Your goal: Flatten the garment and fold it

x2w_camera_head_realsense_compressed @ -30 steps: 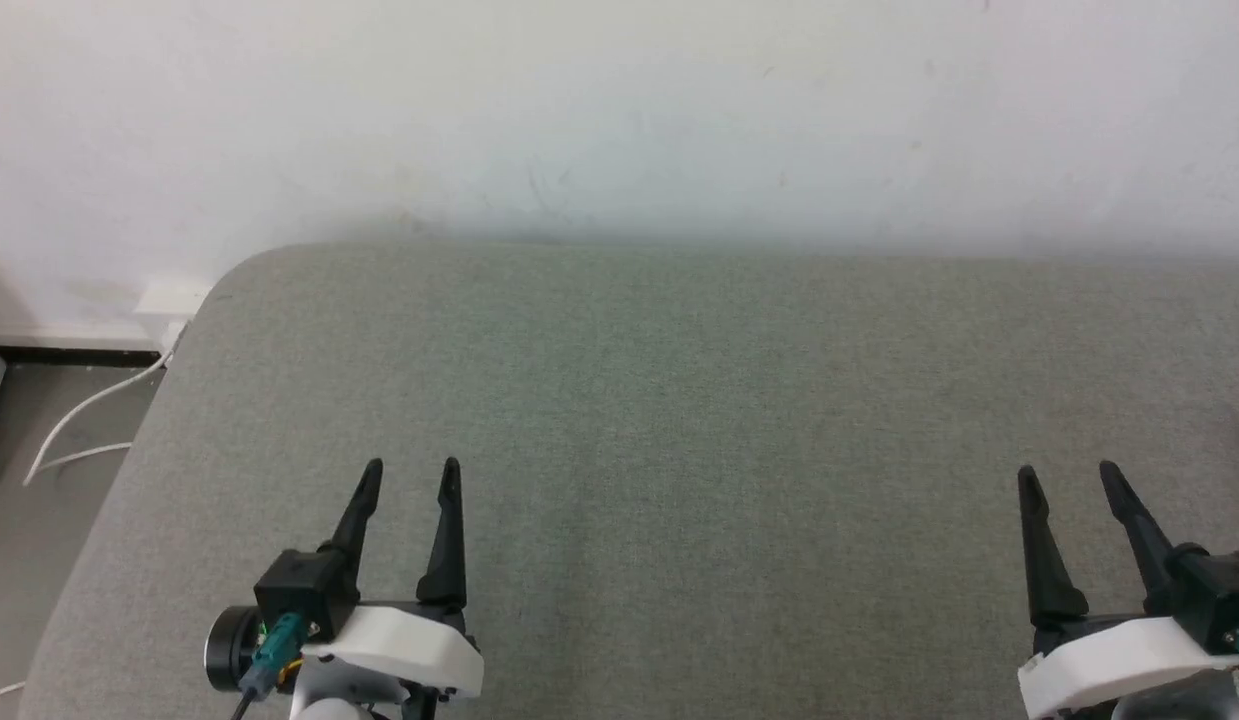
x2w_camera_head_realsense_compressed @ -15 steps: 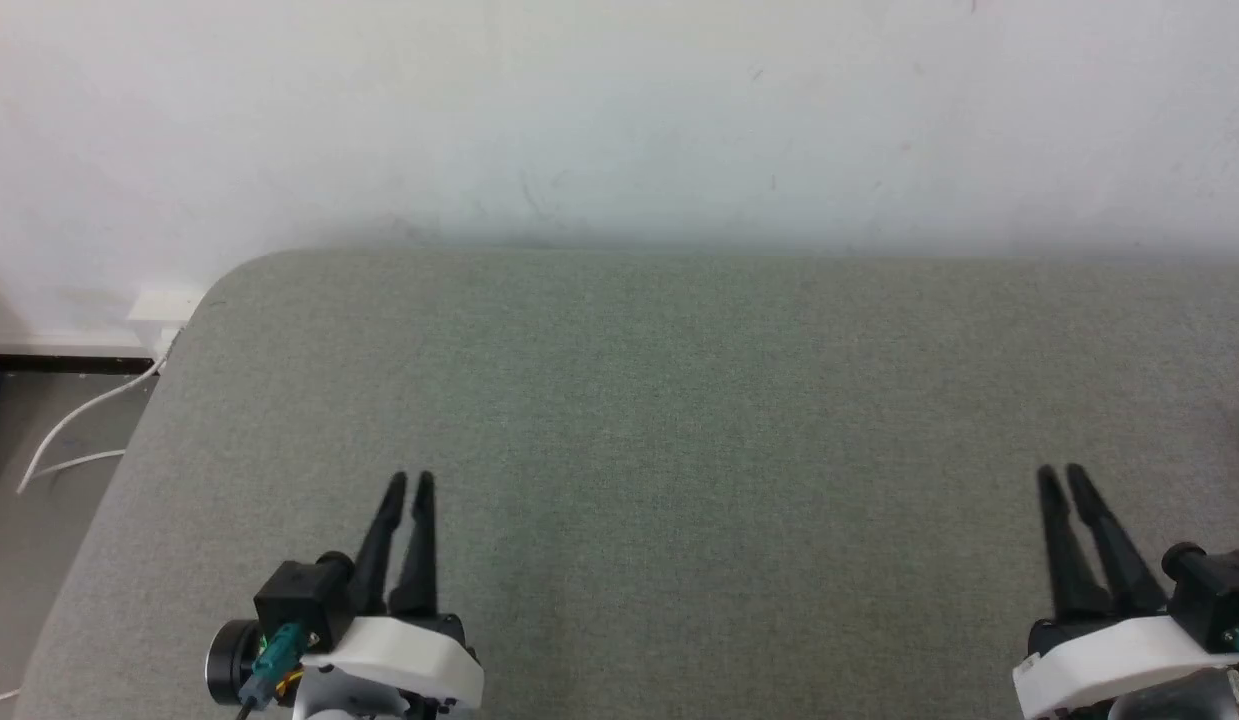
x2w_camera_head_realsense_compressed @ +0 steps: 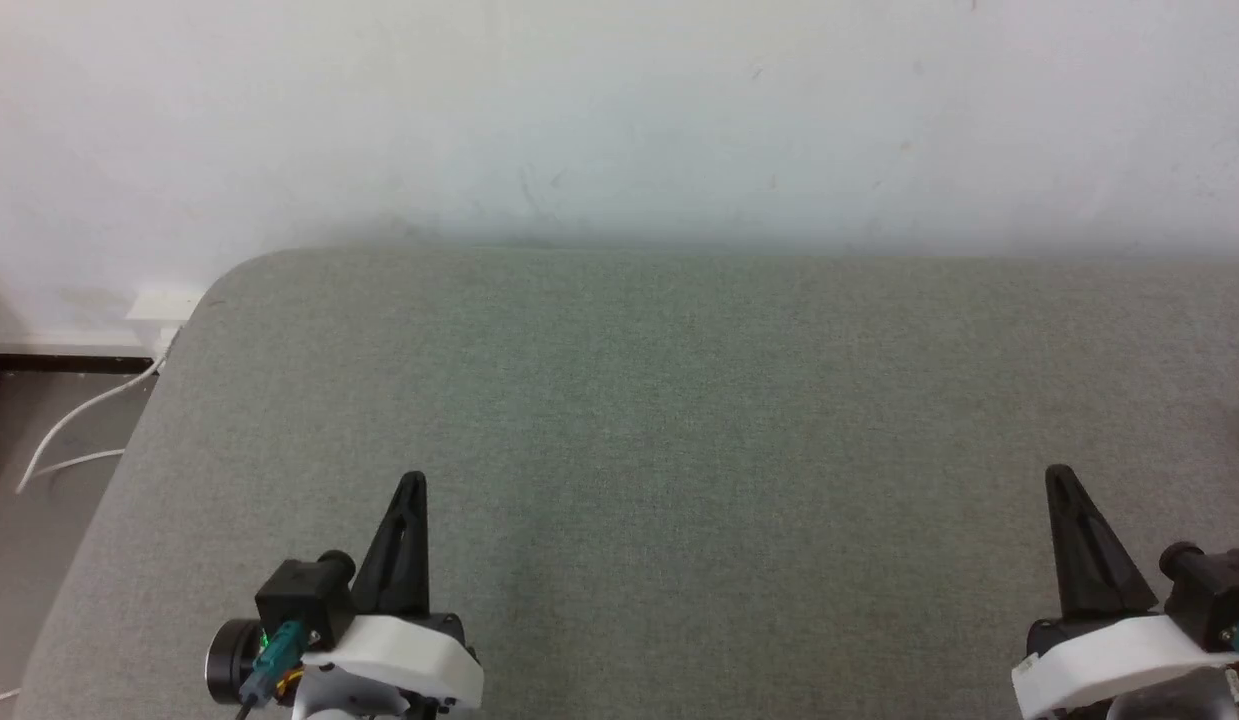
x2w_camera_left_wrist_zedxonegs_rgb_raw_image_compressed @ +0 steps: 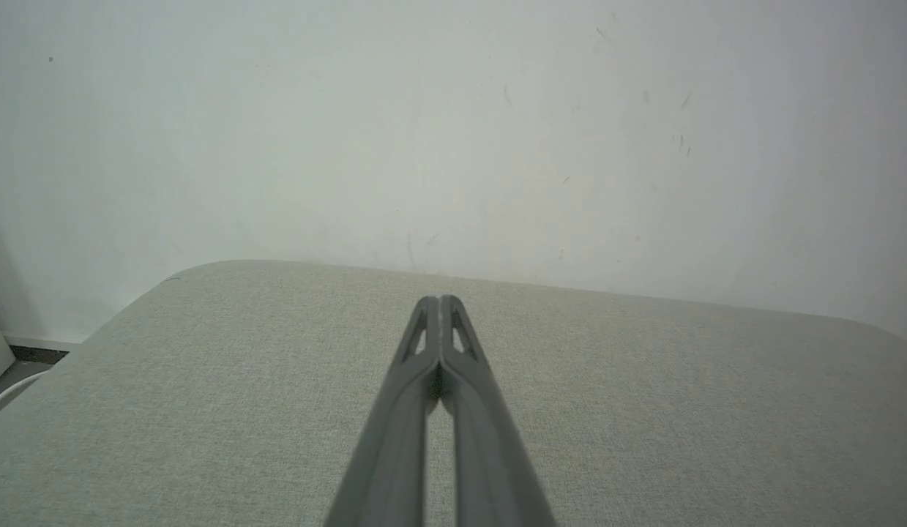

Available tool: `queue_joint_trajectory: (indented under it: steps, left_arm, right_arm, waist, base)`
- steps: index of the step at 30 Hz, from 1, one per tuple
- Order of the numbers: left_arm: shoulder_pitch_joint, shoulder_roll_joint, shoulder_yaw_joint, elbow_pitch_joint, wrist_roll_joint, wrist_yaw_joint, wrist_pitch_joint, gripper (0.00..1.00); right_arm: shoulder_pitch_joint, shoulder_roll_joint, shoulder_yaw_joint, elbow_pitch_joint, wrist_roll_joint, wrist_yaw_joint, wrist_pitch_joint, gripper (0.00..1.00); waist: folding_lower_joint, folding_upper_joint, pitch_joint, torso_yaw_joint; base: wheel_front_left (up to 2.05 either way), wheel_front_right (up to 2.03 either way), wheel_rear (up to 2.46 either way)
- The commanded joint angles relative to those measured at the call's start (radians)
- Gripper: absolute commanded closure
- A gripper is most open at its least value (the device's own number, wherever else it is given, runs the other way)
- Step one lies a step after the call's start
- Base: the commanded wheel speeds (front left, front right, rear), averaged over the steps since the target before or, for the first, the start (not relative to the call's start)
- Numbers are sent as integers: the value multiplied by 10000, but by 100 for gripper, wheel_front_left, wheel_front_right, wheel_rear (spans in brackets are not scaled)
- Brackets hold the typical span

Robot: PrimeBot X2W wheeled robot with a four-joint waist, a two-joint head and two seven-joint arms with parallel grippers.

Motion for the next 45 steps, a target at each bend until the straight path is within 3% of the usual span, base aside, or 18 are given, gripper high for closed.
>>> queue_joint_trajectory:
  steps: [1, 45]
  left_arm:
    - [10, -1, 31, -64, 60, 7, 37, 100]
    - [86, -9, 350, -692, 747, 45, 934, 100]
  right_arm:
    - [-46, 2, 31, 18, -30, -1, 49, 100]
    - [-426, 20, 364, 176, -474, -8, 479, 100]
  waist:
    - [-1, 0, 3, 0]
    - [-1, 0, 116, -26]
  base:
    - [0, 0, 0]
    - [0, 0, 0]
